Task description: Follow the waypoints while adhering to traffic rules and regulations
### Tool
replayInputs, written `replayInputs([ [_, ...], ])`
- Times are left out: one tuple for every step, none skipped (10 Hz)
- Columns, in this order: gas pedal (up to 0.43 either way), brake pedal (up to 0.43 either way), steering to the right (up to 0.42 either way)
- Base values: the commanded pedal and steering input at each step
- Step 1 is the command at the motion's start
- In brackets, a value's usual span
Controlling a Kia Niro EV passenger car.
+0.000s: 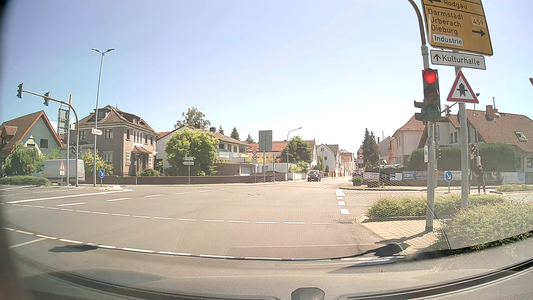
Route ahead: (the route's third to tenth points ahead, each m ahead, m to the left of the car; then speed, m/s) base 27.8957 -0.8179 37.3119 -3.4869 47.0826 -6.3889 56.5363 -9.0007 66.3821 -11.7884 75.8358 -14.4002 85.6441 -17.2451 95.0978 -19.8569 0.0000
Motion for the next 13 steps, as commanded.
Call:
replayInputs([
  [0.000, 0.335, -0.009],
  [0.000, 0.329, -0.009],
  [0.000, 0.329, -0.009],
  [0.000, 0.329, -0.009],
  [0.000, 0.329, -0.009],
  [0.000, 0.335, -0.009],
  [0.000, 0.335, -0.009],
  [0.000, 0.329, -0.009],
  [0.000, 0.335, -0.009],
  [0.000, 0.335, -0.009],
  [0.000, 0.329, -0.009],
  [0.000, 0.335, -0.009],
  [0.000, 0.329, -0.009],
])
